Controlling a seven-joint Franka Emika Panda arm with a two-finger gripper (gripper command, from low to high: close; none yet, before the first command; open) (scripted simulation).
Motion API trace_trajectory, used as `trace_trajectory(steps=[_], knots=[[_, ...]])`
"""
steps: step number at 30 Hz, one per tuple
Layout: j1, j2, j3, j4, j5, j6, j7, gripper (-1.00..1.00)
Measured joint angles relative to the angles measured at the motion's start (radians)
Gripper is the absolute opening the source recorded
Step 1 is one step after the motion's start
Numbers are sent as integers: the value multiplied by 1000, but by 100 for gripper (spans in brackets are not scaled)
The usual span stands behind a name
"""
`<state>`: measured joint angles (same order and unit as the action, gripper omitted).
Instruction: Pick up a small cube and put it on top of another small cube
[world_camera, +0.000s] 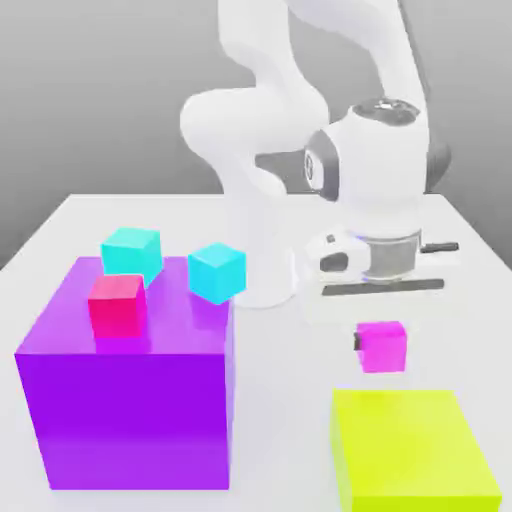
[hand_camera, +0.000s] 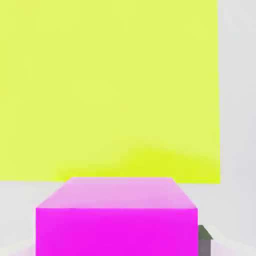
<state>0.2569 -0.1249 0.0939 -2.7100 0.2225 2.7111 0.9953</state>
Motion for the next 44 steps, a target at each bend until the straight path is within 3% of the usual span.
trace_trajectory(steps=[5,7,35,40,41,44], knots=[[-19,-40,-87,161,113,-123,-99,-100],[-37,-53,-109,189,111,-162,-112,-100],[-366,-224,-289,356,-244,-668,-106,-100],[-392,-166,-294,254,-283,-540,-95,-100],[-393,-157,-295,240,-283,-518,-96,100],[-393,-157,-295,240,-283,-518,-96,100]])
